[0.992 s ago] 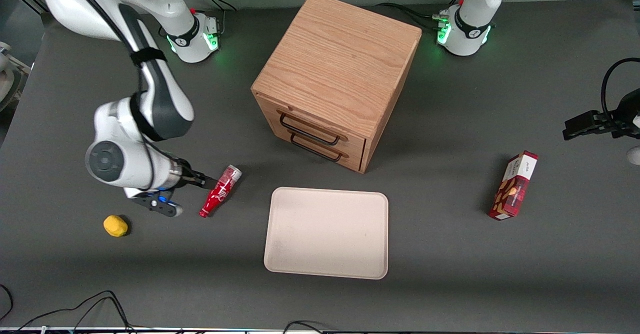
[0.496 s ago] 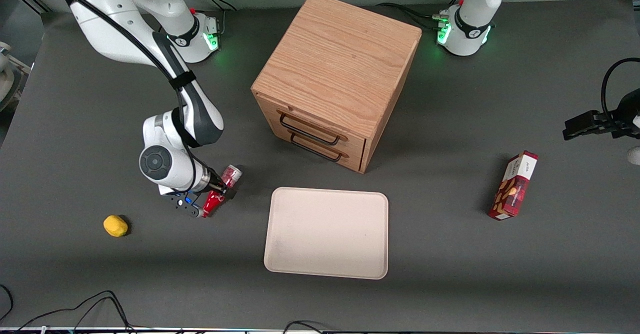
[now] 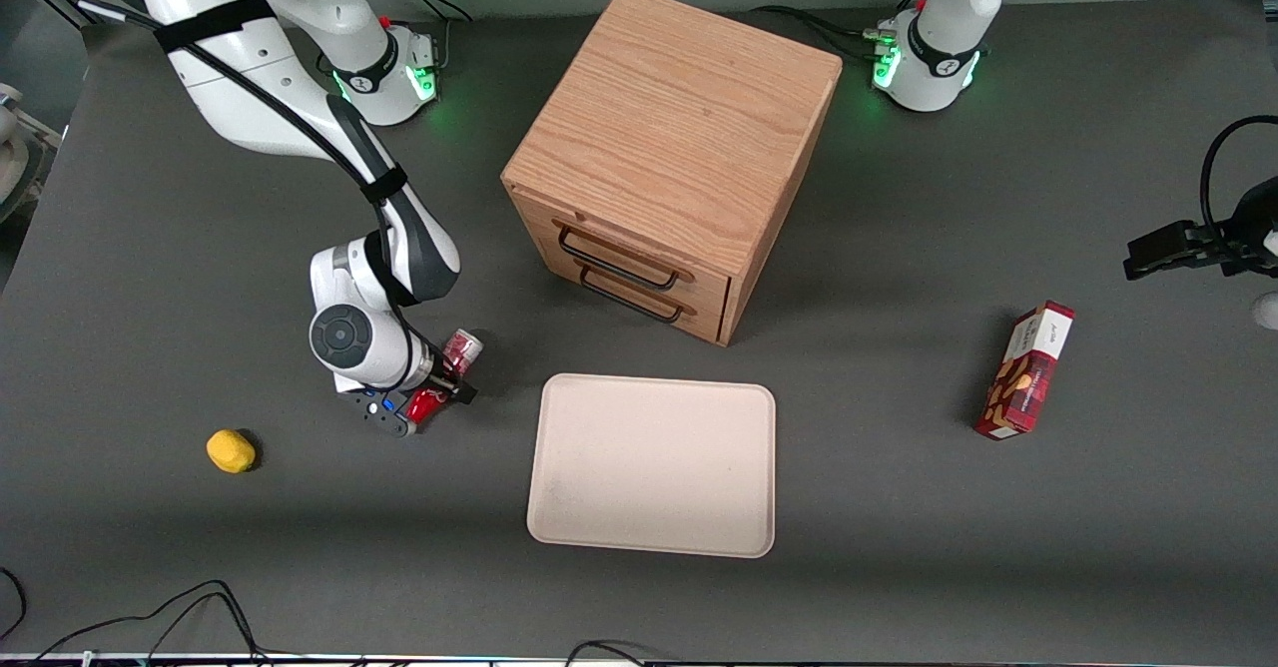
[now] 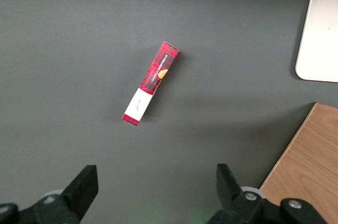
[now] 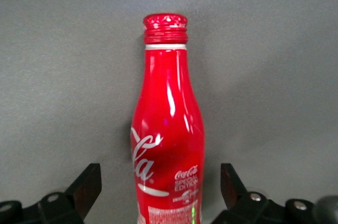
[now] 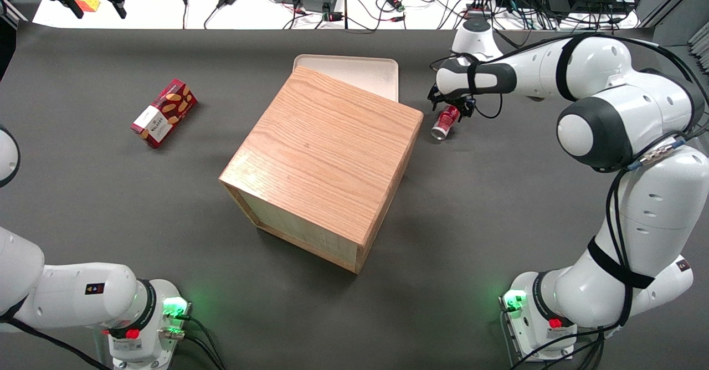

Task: Place coke bottle on tray
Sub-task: 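Close the right gripper around the bottle's body, then lift the bottle and swing it upright with the right gripper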

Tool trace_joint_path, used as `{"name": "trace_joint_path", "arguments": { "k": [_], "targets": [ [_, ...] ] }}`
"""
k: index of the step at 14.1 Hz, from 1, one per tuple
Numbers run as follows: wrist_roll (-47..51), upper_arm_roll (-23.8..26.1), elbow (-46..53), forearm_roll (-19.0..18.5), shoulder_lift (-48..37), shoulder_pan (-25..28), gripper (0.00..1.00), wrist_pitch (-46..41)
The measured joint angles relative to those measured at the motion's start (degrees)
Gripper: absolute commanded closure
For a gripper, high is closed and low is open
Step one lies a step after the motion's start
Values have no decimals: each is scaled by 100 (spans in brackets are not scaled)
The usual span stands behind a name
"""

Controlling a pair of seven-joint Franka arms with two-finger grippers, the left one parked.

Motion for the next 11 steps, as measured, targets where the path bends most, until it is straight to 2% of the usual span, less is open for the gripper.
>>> {"name": "trace_joint_path", "arguments": {
  "k": [5, 6, 7, 8, 11],
  "targets": [
    [26, 0, 0, -14, 47, 0, 2, 91],
    [26, 0, 0, -15, 47, 0, 13, 91],
    [29, 0, 0, -15, 49, 0, 49, 91],
    [32, 0, 0, -16, 50, 0, 99, 92],
    [129, -1, 1, -17, 50, 0, 100, 96]
  ]
}}
